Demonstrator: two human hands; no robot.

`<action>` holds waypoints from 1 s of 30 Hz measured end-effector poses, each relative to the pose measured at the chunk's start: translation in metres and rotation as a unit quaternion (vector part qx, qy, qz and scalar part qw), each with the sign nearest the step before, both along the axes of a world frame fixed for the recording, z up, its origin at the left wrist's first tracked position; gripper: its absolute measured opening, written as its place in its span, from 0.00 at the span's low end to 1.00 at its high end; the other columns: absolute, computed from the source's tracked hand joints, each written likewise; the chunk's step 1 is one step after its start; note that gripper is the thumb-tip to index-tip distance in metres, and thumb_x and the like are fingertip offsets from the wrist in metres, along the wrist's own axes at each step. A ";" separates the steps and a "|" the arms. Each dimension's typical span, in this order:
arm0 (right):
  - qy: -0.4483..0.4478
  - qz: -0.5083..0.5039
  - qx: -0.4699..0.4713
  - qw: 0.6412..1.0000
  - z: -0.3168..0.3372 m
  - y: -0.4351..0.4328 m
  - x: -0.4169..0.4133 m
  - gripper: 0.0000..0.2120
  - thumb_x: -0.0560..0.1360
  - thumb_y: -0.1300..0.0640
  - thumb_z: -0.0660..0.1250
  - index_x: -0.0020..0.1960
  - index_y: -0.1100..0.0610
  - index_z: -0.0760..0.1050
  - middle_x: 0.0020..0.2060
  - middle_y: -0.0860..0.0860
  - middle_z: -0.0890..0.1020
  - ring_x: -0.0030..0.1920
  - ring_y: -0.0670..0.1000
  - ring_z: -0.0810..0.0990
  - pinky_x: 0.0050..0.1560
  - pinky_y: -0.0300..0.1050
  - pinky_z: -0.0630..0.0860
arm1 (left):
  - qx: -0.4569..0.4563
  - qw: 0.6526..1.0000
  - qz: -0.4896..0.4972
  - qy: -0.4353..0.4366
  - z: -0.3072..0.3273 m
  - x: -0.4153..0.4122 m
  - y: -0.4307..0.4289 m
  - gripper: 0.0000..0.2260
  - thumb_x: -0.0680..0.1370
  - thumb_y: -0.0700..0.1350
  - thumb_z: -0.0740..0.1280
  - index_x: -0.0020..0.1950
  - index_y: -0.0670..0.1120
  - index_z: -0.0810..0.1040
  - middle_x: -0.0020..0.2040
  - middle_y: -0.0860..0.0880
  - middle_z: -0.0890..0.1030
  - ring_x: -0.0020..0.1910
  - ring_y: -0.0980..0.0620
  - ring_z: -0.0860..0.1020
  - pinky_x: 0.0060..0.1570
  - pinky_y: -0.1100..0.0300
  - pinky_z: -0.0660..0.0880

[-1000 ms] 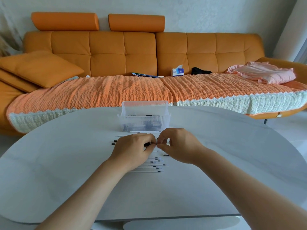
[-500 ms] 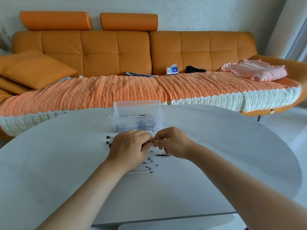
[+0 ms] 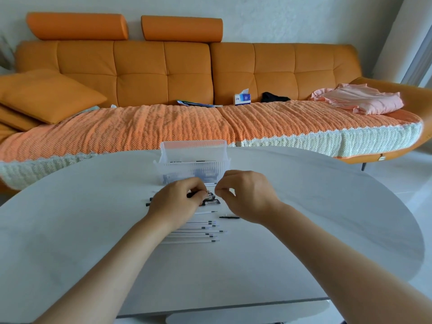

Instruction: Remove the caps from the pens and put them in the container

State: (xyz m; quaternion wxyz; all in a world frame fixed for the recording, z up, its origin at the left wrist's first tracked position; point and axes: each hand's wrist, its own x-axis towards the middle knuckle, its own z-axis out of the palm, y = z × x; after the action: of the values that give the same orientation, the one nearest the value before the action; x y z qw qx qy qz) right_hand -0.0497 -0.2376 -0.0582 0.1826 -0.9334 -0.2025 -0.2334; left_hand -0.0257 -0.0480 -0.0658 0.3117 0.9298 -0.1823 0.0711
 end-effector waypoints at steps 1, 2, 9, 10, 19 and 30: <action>0.037 -0.015 0.028 0.999 0.002 -0.001 0.000 0.07 0.76 0.55 0.67 0.43 0.49 0.83 0.42 0.44 0.83 0.40 0.47 0.78 0.38 0.45 0.76 | 0.019 0.999 0.007 -0.038 0.000 0.001 0.005 0.04 0.78 0.53 0.65 0.44 0.57 0.77 0.40 0.62 0.80 0.41 0.59 0.76 0.38 0.61 0.70; 0.079 -0.032 0.040 0.996 0.003 -0.004 0.001 0.07 0.77 0.54 0.67 0.44 0.48 0.83 0.44 0.43 0.83 0.42 0.46 0.78 0.41 0.44 0.75 | 0.030 0.997 0.010 -0.074 0.000 0.000 0.009 0.04 0.78 0.53 0.65 0.44 0.57 0.78 0.40 0.62 0.80 0.41 0.59 0.76 0.37 0.63 0.70; 0.212 -0.109 -0.014 0.971 -0.005 -0.018 0.007 0.03 0.75 0.49 0.70 0.44 0.42 0.81 0.42 0.39 0.79 0.44 0.43 0.77 0.37 0.38 0.70 | 0.074 0.996 -0.025 -0.048 -0.013 0.002 0.022 0.04 0.78 0.54 0.65 0.50 0.59 0.79 0.44 0.65 0.78 0.46 0.60 0.76 0.43 0.60 0.73; 0.223 -0.115 -0.018 0.968 -0.007 -0.019 0.007 0.02 0.74 0.49 0.70 0.44 0.42 0.81 0.42 0.38 0.79 0.44 0.43 0.77 0.37 0.38 0.70 | 0.076 0.996 -0.032 -0.043 -0.014 0.002 0.022 0.04 0.78 0.54 0.65 0.51 0.59 0.79 0.46 0.64 0.79 0.48 0.59 0.76 0.46 0.58 0.74; 0.296 -0.086 -0.011 0.951 -0.010 -0.015 0.013 0.05 0.72 0.48 0.73 0.48 0.42 0.83 0.44 0.40 0.82 0.46 0.43 0.79 0.49 0.42 0.79 | 0.080 0.995 -0.040 -0.046 -0.015 0.002 0.018 0.07 0.79 0.55 0.65 0.54 0.57 0.78 0.51 0.60 0.81 0.50 0.57 0.76 0.48 0.57 0.75; 0.249 -0.164 -0.018 0.954 -0.008 -0.026 0.021 0.12 0.79 0.46 0.65 0.60 0.44 0.80 0.55 0.43 0.80 0.52 0.47 0.77 0.48 0.43 0.75 | 0.055 0.997 -0.045 -0.026 -0.017 0.002 0.019 0.07 0.78 0.56 0.66 0.54 0.56 0.76 0.51 0.57 0.80 0.48 0.55 0.77 0.48 0.56 0.75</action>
State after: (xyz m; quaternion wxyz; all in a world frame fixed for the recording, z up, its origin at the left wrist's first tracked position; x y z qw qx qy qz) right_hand -0.0291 -0.2635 -0.0664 0.1700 -0.9853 0.0007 -0.0168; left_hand -0.0233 -0.0292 -0.0833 0.2578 0.9344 -0.2355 0.0708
